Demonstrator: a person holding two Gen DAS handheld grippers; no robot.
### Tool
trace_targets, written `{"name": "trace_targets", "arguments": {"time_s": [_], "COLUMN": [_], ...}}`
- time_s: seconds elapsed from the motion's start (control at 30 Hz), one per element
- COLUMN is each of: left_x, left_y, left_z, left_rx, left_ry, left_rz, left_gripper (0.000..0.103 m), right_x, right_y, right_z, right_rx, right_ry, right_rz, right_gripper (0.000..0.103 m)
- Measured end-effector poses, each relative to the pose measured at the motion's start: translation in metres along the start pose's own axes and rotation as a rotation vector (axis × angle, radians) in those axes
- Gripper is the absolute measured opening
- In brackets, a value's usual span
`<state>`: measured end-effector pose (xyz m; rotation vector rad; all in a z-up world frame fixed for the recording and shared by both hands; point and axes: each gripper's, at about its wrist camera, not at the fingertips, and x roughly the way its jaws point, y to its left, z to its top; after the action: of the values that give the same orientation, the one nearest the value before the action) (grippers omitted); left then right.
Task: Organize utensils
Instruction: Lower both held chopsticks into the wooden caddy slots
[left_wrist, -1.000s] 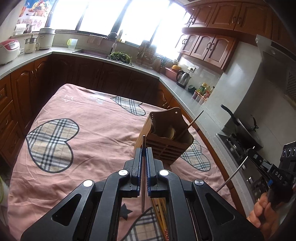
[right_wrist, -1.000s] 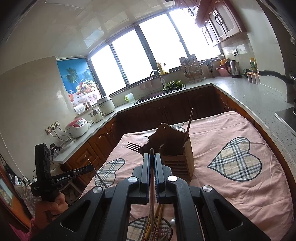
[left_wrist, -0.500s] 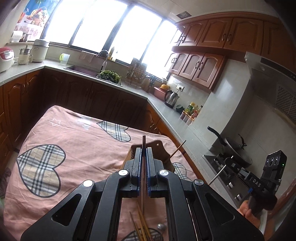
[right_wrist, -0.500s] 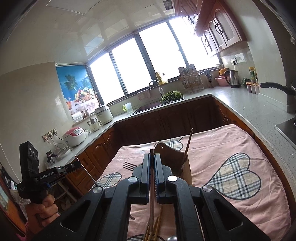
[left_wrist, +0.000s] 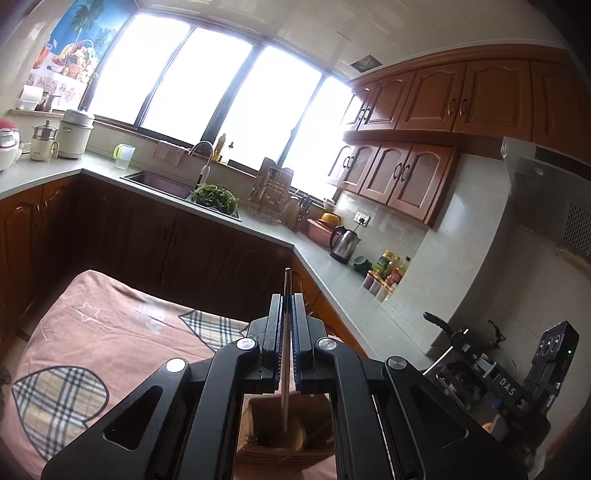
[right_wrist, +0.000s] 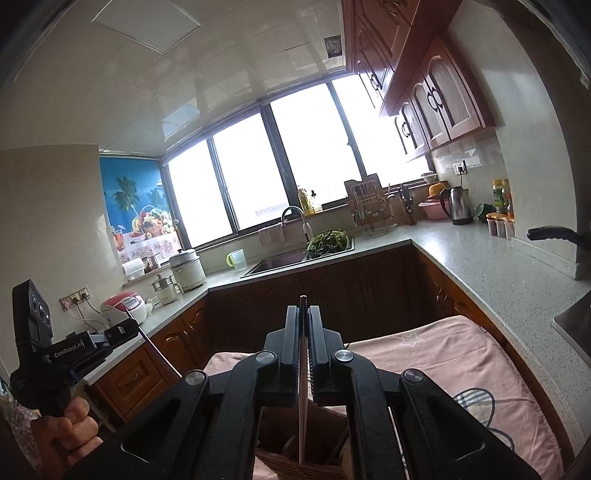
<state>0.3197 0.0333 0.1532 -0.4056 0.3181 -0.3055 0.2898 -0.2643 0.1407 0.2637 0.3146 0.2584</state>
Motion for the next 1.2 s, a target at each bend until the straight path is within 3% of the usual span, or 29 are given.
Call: {"name": "trace_targets", "arguments": {"time_s": [0.27, 0.63, 1.2], "left_x": [0.055, 0.083, 0.090], "left_y": [0.027, 0.038, 0.033], "left_z": [-0.041, -0.079, -0.078], "left_rx": [-0.037, -0.040, -0.027], "left_ry": [0.051, 0.124, 0.175], "left_rz": [0.065, 0.094, 0.082], "left_gripper": [0.003, 0.003, 0.003], "right_x": [0.041, 0.063, 0.068], "right_y": [-0.013, -0.033, -0.050], "right_z": [-0.033, -0.087, -0.084], "right_rx": [-0.017, 0.041, 0.101], "right_ry": [0.033, 0.111, 0.138], "right_rz": [-0.047, -0.059, -0.059], "right_gripper": [0.004, 0.004, 0.009]}}
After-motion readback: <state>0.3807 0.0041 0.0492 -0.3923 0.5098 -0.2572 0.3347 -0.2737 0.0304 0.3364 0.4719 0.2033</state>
